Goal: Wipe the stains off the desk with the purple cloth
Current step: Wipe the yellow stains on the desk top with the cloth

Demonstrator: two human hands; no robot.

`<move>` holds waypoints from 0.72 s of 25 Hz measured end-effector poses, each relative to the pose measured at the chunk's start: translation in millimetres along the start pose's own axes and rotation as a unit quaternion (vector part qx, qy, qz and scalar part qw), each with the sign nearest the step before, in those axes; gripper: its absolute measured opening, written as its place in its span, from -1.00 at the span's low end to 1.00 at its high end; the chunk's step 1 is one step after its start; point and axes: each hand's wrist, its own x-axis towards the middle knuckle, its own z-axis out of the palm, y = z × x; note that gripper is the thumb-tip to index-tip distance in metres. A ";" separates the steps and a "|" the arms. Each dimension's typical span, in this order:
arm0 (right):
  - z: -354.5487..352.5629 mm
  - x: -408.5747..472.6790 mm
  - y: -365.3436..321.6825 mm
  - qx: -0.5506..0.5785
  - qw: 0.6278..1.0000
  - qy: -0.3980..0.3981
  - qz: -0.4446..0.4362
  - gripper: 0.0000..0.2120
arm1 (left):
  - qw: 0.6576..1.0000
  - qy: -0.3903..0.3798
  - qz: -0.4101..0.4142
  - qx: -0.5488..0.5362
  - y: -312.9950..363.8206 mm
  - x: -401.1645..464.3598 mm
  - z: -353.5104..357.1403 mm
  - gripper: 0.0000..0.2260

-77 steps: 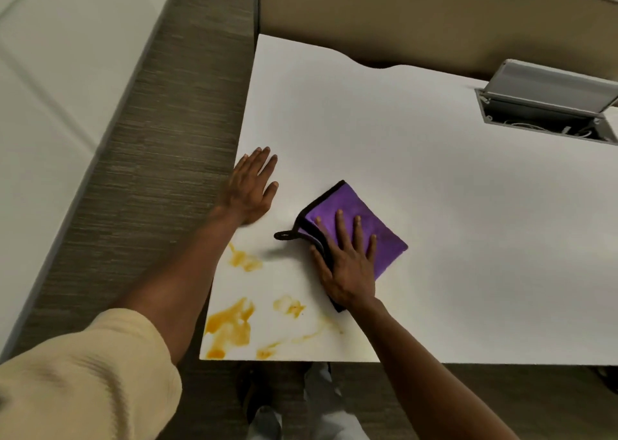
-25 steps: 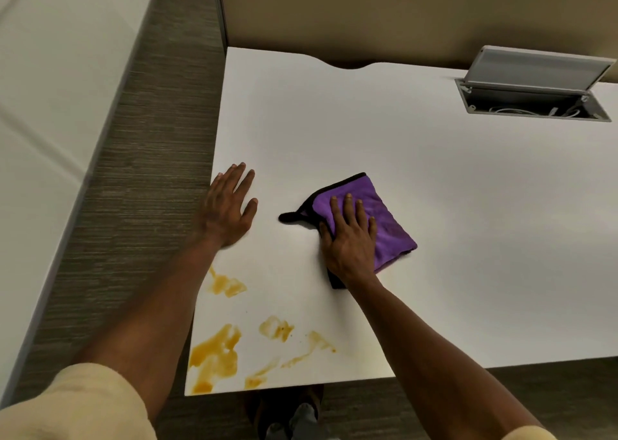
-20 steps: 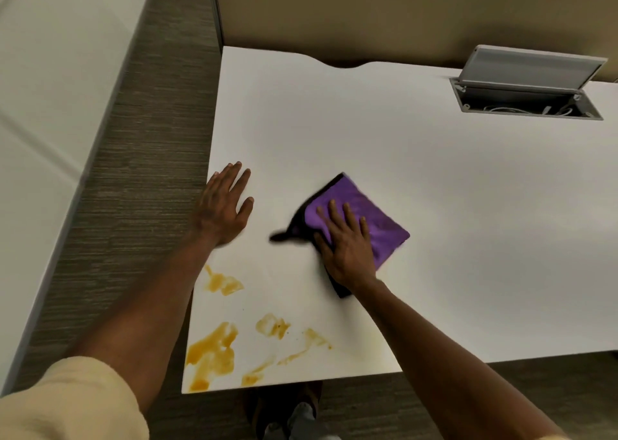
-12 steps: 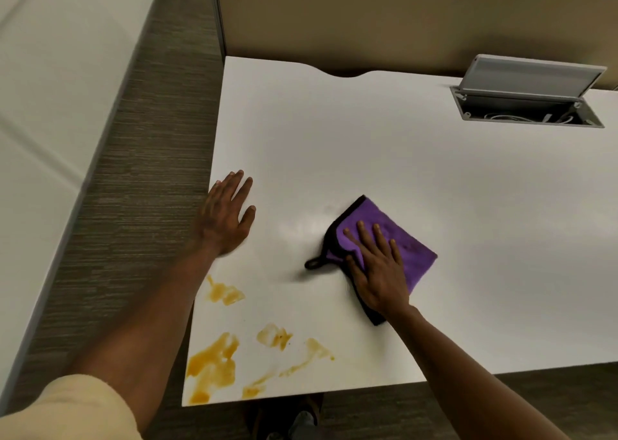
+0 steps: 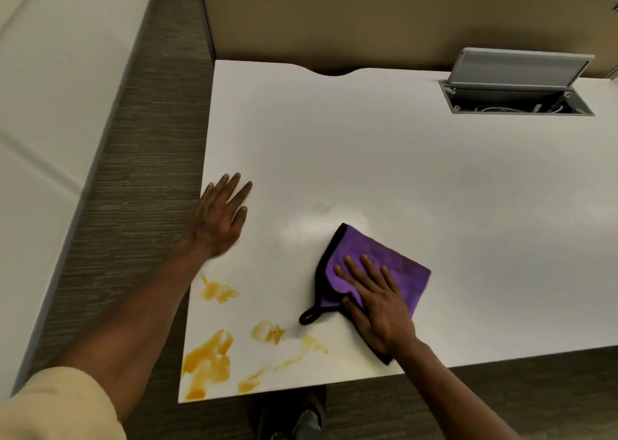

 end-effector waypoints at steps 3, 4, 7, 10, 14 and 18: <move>-11.8 45.1 6.5 0.009 0.994 0.023 0.106 -0.43 | 1.000 -0.004 -0.003 0.010 1.3 0.6 2.7 -0.49; -12.9 66.7 -0.3 0.002 0.992 0.030 0.122 -0.40 | 1.000 -0.001 -0.005 0.004 2.2 1.1 2.3 -0.48; -8.8 112.2 -29.3 -0.011 0.996 0.012 0.090 -0.41 | 1.000 0.005 -0.008 -0.005 6.1 1.7 -2.0 -0.49; 1.2 99.7 -44.5 -0.012 1.000 -0.003 -0.006 -0.44 | 1.000 0.008 -0.006 -0.011 8.1 2.7 -8.0 -0.49; 0.6 30.0 -0.5 -0.036 0.994 -0.027 -0.100 -0.47 | 1.000 0.002 -0.007 -0.012 5.5 2.3 -6.5 -0.50; -24.5 64.6 36.7 -0.015 1.000 -0.016 -0.002 -0.48 | 0.999 0.023 -0.008 -0.021 3.2 0.8 0.3 -0.51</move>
